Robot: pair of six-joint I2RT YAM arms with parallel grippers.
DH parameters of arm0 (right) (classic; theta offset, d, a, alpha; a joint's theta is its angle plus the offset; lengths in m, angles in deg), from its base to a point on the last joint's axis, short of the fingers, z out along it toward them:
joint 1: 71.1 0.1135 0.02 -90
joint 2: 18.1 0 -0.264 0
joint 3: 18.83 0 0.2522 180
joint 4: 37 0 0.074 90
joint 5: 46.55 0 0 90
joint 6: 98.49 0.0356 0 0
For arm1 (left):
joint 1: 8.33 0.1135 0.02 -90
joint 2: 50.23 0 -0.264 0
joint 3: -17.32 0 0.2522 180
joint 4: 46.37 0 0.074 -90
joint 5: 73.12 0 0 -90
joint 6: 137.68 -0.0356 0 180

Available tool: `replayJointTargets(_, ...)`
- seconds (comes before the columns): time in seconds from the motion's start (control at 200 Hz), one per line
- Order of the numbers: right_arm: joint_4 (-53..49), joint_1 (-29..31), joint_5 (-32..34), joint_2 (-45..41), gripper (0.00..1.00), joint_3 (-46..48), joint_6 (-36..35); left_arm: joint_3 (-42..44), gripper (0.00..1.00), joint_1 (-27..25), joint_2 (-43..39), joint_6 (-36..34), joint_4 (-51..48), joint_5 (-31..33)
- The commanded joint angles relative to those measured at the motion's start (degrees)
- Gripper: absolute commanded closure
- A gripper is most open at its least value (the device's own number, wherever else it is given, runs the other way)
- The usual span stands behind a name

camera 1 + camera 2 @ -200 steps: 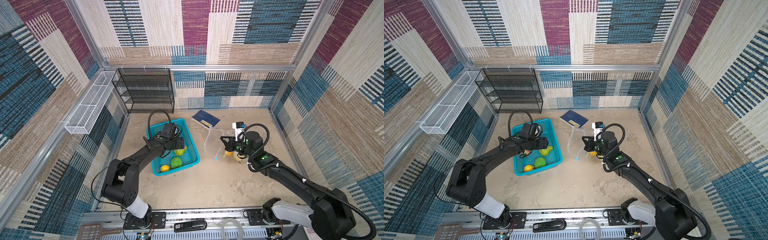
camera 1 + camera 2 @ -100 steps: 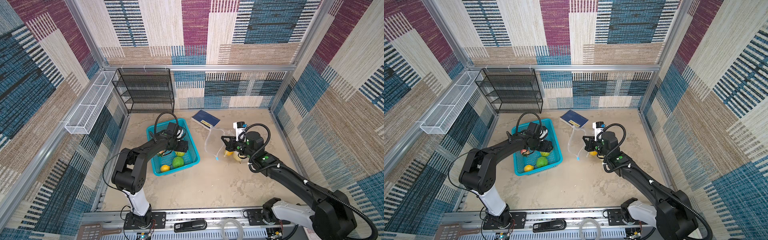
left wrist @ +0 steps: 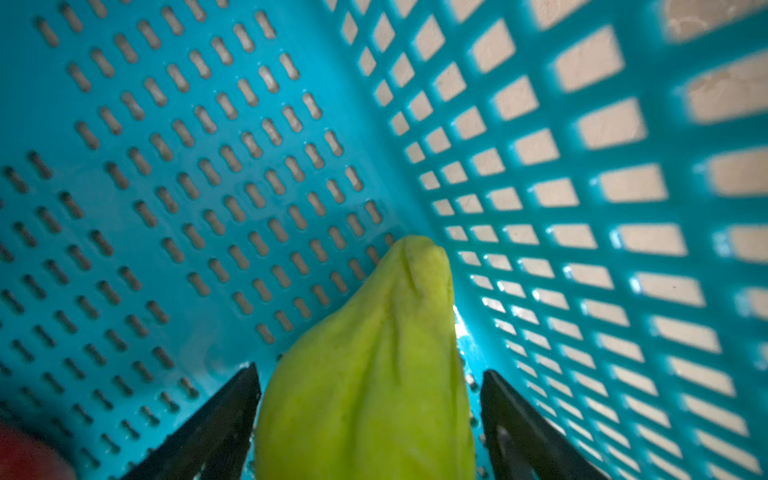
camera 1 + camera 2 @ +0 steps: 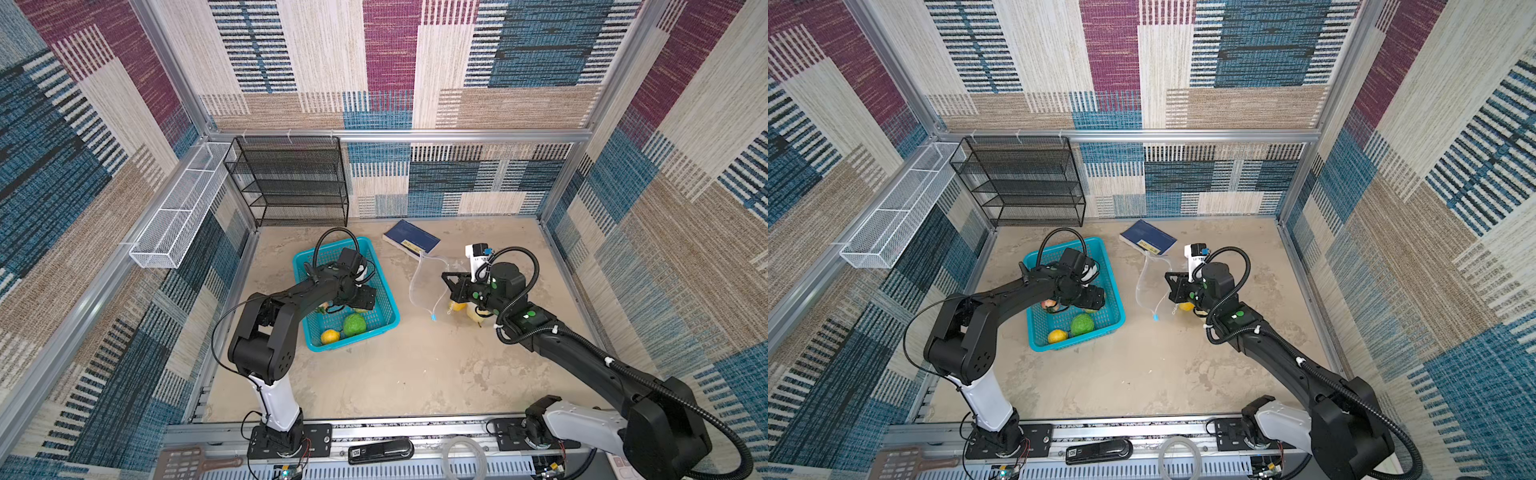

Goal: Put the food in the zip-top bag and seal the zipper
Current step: 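Lower the left gripper and grasp the green pear, then carry the green pear with the left gripper into the bag mouth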

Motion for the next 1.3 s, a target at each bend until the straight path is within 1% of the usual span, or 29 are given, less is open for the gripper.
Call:
replayJointTargets(0.0, 0.8, 0.0, 0.1, -0.3, 1.0, -0.5, 0.1, -0.5, 0.19, -0.1, 0.4, -1.1, -1.0, 1.6)
replayJointTargets(0.065, 0.7, 0.0, 0.1, -0.4, 1.0, -0.6, 0.0, -0.5, 0.23, -0.1, 0.6, -1.1, -1.1, 1.7)
replayJointTargets(0.155, 0.5, 0.0, 0.2, -0.5, 1.0, -0.6, 0.0, -0.5, 0.32, -0.1, 0.3, -1.2, -1.0, 1.5)
replayJointTargets(0.2, 0.5, 0.1, 0.2, -0.6, 1.0, -0.6, 0.0, -0.5, 0.35, -0.1, -0.1, -1.3, -1.0, 1.6)
replayJointTargets(0.351, 0.5, 0.0, 0.3, -0.8, 1.0, -0.6, 0.0, -0.4, 0.39, -0.1, -2.3, -0.7, -1.0, 2.3)
replayJointTargets(0.476, 0.7, 0.0, 0.2, -0.6, 1.0, -0.8, -0.1, -0.4, 0.38, -0.1, -5.9, 0.9, -1.6, 4.4)
replayJointTargets(0.576, 0.8, 0.0, 0.2, -0.4, 1.0, -0.9, -0.1, -0.2, 0.38, -0.1, -9.6, 2.7, -1.7, 4.2)
replayJointTargets(0.716, 1.4, 0.1, 0.0, -0.3, 1.0, -0.8, 0.3, 0.2, 0.38, -0.3, -15.0, 4.7, -1.0, 0.0)
replayJointTargets(0.766, 1.6, 0.0, -0.2, -0.2, 1.0, -0.8, 0.2, 1.1, 0.38, -0.5, -17.0, 5.6, 0.4, -3.4)
replayJointTargets(0.876, 2.0, 0.0, -0.5, 0.1, 1.0, -0.8, 0.3, 3.8, 0.39, -1.8, -20.9, 8.9, 6.1, -11.6)
replayJointTargets(0.957, 2.3, 0.0, -0.9, 0.2, 1.0, -0.9, 0.4, 6.0, 0.39, -3.1, -22.8, 12.2, 11.2, -15.9)
replayJointTargets(1.007, 2.5, 0.1, -1.3, 0.3, 1.0, -0.9, 0.4, 7.0, 0.39, -4.2, -23.5, 14.6, 14.6, -17.6)
replayJointTargets(1.107, 2.9, 0.1, -2.2, 0.4, 1.0, -1.0, 0.4, 7.6, 0.39, -6.3, -22.9, 19.2, 19.5, -20.1)
replayJointTargets(1.177, 3.4, 0.1, -3.4, 0.4, 1.0, -1.0, 0.1, 6.7, 0.39, -8.0, -20.8, 21.6, 21.6, -21.9)
replayJointTargets(1.292, 3.5, 0.1, -5.4, 0.5, 1.0, -1.0, 0.0, 3.9, 0.39, -11.6, -16.6, 22.8, 22.7, -23.0)
